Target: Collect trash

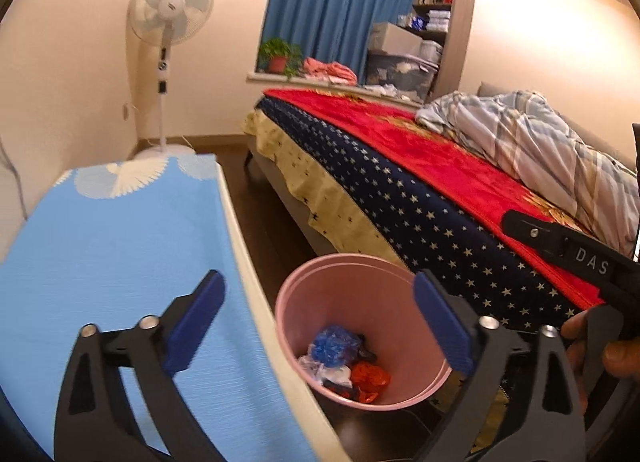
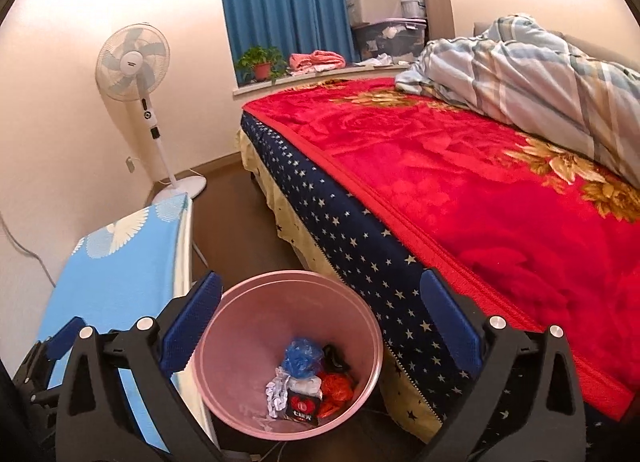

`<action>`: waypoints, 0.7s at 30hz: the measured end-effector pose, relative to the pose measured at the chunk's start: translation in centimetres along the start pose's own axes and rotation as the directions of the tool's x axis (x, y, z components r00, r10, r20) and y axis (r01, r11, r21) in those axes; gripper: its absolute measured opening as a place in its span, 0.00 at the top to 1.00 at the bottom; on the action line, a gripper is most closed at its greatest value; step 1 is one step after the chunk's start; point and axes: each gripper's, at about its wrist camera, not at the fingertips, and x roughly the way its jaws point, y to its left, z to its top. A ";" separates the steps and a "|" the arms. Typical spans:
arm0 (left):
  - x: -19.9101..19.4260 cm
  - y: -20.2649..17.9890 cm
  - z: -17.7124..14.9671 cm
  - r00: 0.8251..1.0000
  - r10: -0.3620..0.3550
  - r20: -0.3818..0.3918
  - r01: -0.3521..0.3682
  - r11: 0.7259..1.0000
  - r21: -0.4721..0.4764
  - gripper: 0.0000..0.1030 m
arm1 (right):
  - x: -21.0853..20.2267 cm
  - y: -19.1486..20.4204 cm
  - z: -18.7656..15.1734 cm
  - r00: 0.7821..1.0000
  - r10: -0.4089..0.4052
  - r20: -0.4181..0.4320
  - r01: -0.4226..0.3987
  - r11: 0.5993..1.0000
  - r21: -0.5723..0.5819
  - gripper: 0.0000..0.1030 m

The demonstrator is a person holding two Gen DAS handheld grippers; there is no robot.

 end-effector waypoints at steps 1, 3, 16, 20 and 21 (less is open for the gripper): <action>-0.6 0.4 0.0 1.000 0.014 0.008 -0.014 1.000 -0.008 0.08 | -0.5 0.1 0.0 1.000 0.008 -0.001 -0.008 1.000 -0.002 0.05; -1.7 1.1 0.0 0.999 0.032 0.013 -0.032 0.999 -0.030 0.08 | -1.3 0.2 -0.1 1.000 0.017 -0.002 -0.017 1.000 -0.017 0.05; -10.2 3.7 -2.3 0.959 0.284 0.005 -0.282 0.954 -0.103 0.08 | -6.8 4.3 -4.5 0.997 0.075 0.000 -0.074 0.983 -0.168 0.05; -12.3 3.9 -4.2 0.946 0.323 -0.019 -0.324 0.942 -0.086 0.07 | -7.6 5.6 -6.7 0.996 0.083 -0.027 -0.087 0.973 -0.212 0.05; -12.5 4.1 -4.7 0.944 0.329 -0.028 -0.330 0.940 -0.091 0.07 | -7.7 6.0 -7.2 0.996 0.085 -0.031 -0.090 0.971 -0.220 0.05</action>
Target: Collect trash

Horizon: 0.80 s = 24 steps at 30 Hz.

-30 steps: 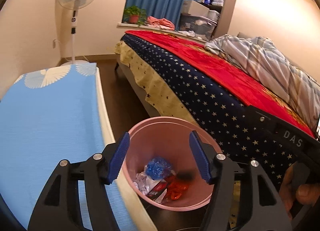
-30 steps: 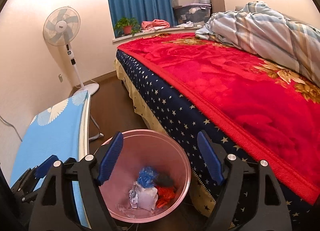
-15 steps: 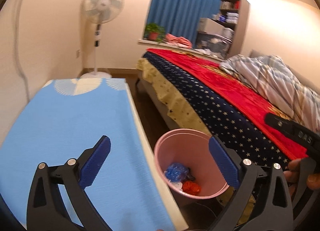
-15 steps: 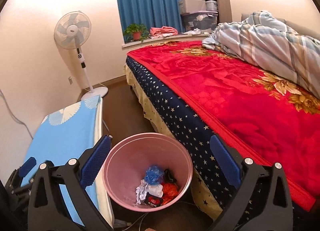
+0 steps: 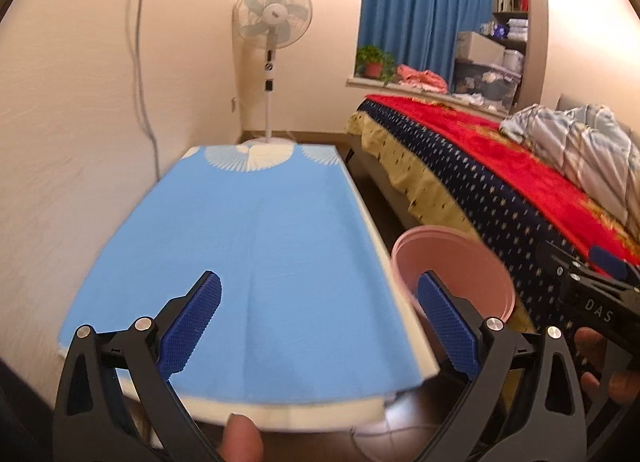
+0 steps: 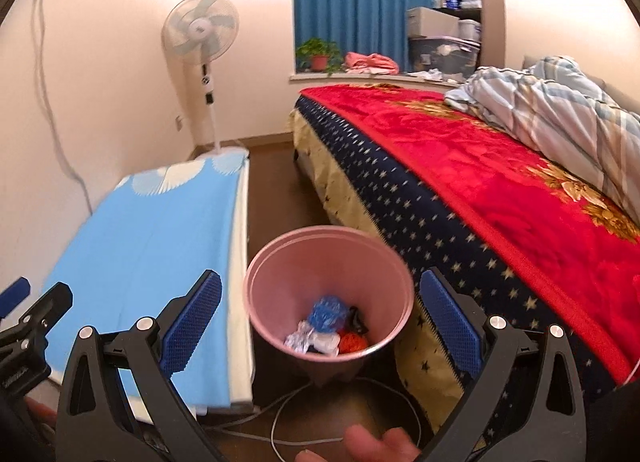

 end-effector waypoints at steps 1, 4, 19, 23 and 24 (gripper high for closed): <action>0.1 0.4 -0.4 1.000 0.000 -0.008 0.000 1.000 -0.017 0.07 | 0.0 0.4 -0.3 1.000 0.001 0.001 -0.001 1.000 -0.010 0.05; 1.0 1.1 -1.4 1.000 0.018 -0.014 -0.019 0.999 -0.044 0.07 | 1.0 1.9 -1.4 1.000 -0.018 -0.013 0.017 0.998 -0.061 0.05; 3.7 2.2 -3.6 0.998 0.061 0.001 -0.061 0.998 -0.033 0.07 | 3.7 3.3 -2.4 0.998 0.003 -0.059 -0.006 0.998 -0.055 0.05; 4.1 2.1 -3.8 0.999 0.033 -0.009 -0.033 0.998 -0.045 0.07 | 3.8 3.4 -2.5 0.998 0.003 -0.059 -0.007 0.998 -0.058 0.05; 4.2 2.1 -3.8 0.999 0.031 -0.015 -0.032 0.998 -0.046 0.07 | 3.8 3.4 -2.5 0.998 0.004 -0.060 -0.008 0.998 -0.059 0.05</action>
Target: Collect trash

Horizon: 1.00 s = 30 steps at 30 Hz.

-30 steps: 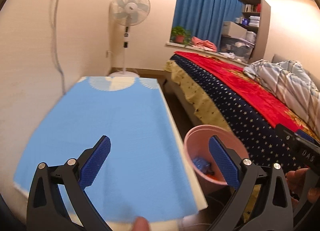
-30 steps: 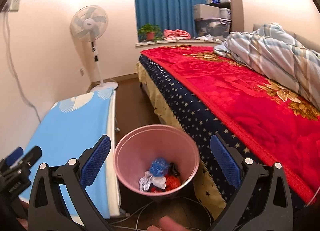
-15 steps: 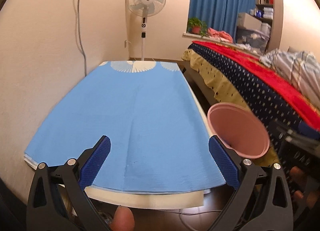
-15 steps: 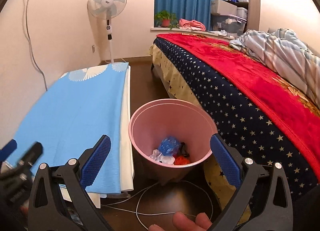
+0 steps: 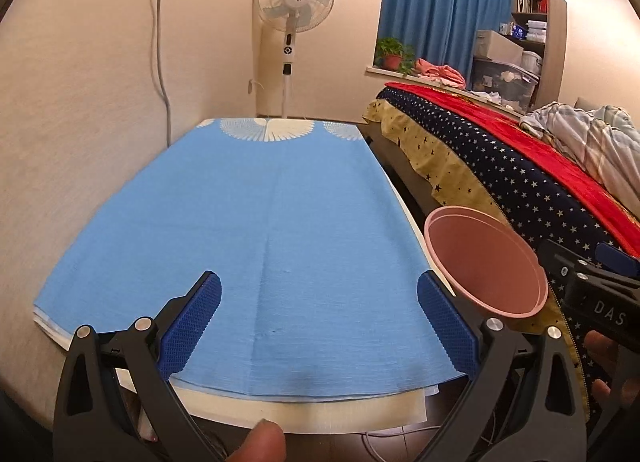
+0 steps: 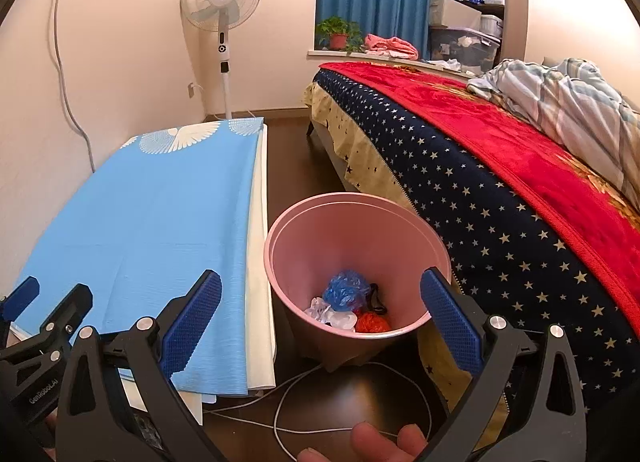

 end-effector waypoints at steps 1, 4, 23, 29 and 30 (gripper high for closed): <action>0.2 0.0 -0.1 1.000 -0.002 -0.005 0.002 1.000 -0.002 0.07 | 0.0 0.1 0.0 1.000 0.001 -0.001 -0.001 1.000 -0.002 0.05; 0.4 -0.1 -0.2 1.000 -0.006 -0.014 0.006 1.000 -0.003 0.07 | 0.2 0.3 -0.1 1.000 0.005 -0.003 -0.005 1.000 -0.008 0.05; 0.0 -0.6 -0.6 1.000 -0.022 -0.017 0.022 1.000 0.000 0.07 | -0.1 0.5 -0.1 1.000 0.018 0.004 -0.018 1.000 -0.009 0.05; 0.0 -0.5 -0.6 1.000 -0.023 -0.017 0.023 1.000 0.001 0.07 | -0.1 0.5 -0.1 1.000 0.015 0.003 -0.015 1.000 -0.008 0.05; 0.0 -0.5 -0.6 1.000 -0.023 -0.017 0.023 1.000 0.001 0.07 | -0.1 0.5 0.0 1.000 0.015 0.003 -0.015 1.000 -0.008 0.05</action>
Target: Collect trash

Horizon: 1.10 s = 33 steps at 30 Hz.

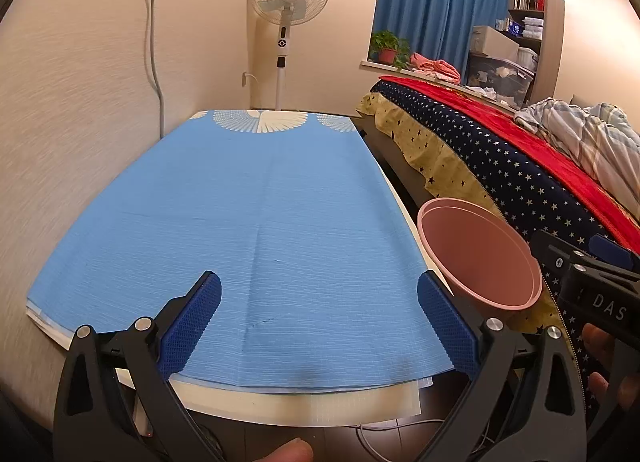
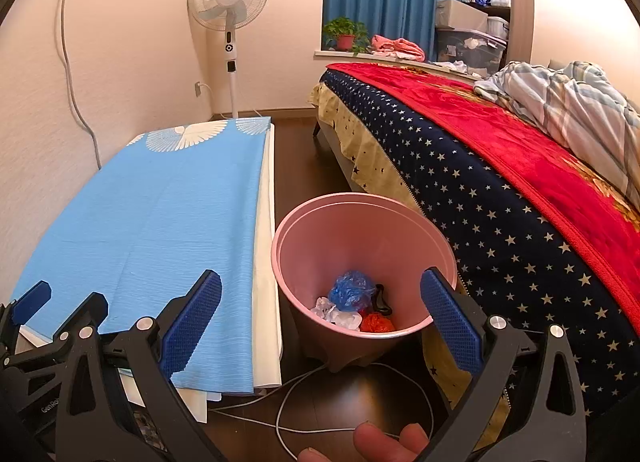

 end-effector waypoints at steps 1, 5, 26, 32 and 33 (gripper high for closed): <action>0.0 0.0 0.0 1.000 -0.001 0.000 0.001 1.000 0.000 0.07 | 0.0 0.0 0.0 1.000 0.000 0.000 0.000 1.000 0.000 0.05; 0.0 -0.1 0.0 1.000 -0.003 0.000 0.003 1.000 0.001 0.07 | 0.0 0.0 0.0 1.000 0.000 0.000 0.000 1.000 -0.003 0.05; 0.0 0.1 0.0 1.000 -0.010 -0.004 0.010 1.000 -0.003 0.07 | 0.0 -0.2 -0.1 1.000 -0.004 -0.002 0.004 1.000 -0.009 0.05; 0.0 0.1 -0.1 1.000 -0.011 -0.005 0.011 1.000 -0.003 0.07 | 0.0 -0.3 -0.1 1.000 -0.004 -0.003 0.004 1.000 -0.009 0.05; 0.0 0.1 0.0 1.000 -0.011 -0.005 0.011 1.000 -0.002 0.07 | 0.0 -0.3 -0.1 1.000 -0.004 -0.004 0.004 1.000 -0.009 0.05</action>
